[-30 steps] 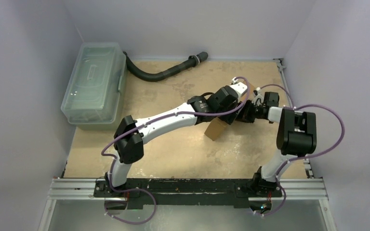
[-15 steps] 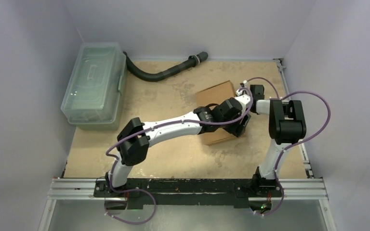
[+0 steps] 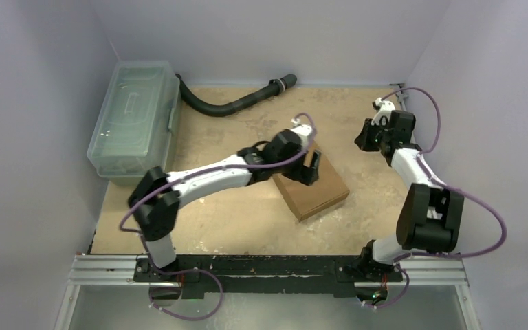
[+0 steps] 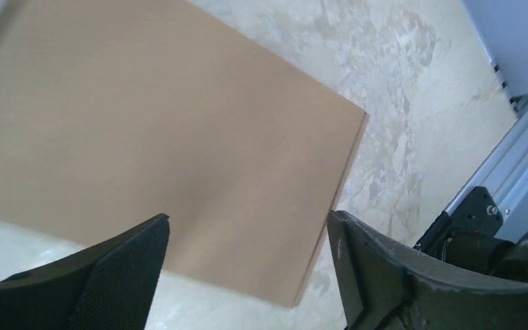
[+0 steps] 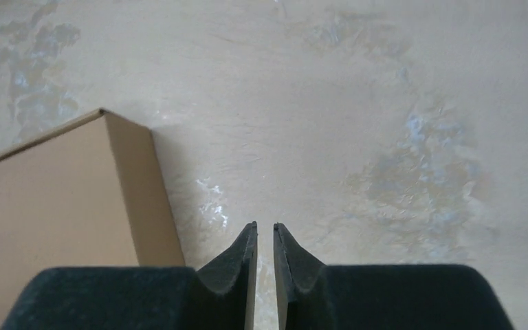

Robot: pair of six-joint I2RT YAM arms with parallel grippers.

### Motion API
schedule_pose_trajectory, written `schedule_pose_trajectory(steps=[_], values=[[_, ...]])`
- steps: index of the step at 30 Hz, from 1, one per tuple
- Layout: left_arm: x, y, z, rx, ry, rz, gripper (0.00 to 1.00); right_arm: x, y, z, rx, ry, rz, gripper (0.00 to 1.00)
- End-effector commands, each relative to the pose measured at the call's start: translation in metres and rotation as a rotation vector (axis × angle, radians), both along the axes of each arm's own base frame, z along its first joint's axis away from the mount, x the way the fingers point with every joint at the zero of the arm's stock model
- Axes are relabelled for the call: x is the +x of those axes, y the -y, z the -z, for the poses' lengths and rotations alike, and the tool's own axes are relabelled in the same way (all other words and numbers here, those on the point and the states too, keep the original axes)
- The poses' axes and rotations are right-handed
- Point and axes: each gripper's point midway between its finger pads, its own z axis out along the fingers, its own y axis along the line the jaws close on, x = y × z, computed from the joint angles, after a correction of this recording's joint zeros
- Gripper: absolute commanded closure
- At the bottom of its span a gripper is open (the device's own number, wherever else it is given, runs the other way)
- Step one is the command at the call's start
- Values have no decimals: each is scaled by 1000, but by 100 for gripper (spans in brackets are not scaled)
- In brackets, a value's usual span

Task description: Fold the paper box

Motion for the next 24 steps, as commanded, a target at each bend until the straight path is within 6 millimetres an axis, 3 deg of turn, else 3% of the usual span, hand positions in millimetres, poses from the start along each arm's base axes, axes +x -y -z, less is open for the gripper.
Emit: schedule_pose_trajectory(steps=[1,3,5,7,8,10,12,14,17,20,24], values=[[16,-50,-78,-265,82,-61,12,-24,-12,-43,-216,115,-315,80],[13,-84,-80,-307,94,-108,2,-52,-30,-65,-253,150,-517,69],[14,-116,-87,-358,116,-172,1,-61,-31,-96,-292,221,-521,50],[17,-148,-95,-399,137,-226,1,-67,-24,-130,-301,312,-436,15],[19,-162,-100,-416,146,-239,1,-69,-18,-150,-275,361,-355,3],[24,-186,-109,-428,156,-267,1,-77,-11,-185,-207,409,-207,1],[30,-209,-112,-386,160,-307,1,-92,-20,-216,-166,434,-205,1],[32,-225,-120,-354,178,-339,1,-100,-8,-239,-131,425,-56,1],[29,-237,-142,-325,224,-349,1,-116,-9,-266,-132,466,-32,1],[27,-241,-165,-319,248,-353,1,-130,0,-278,-121,483,77,1],[13,-231,-192,-415,250,-287,1,-141,5,-281,-109,469,138,1]])
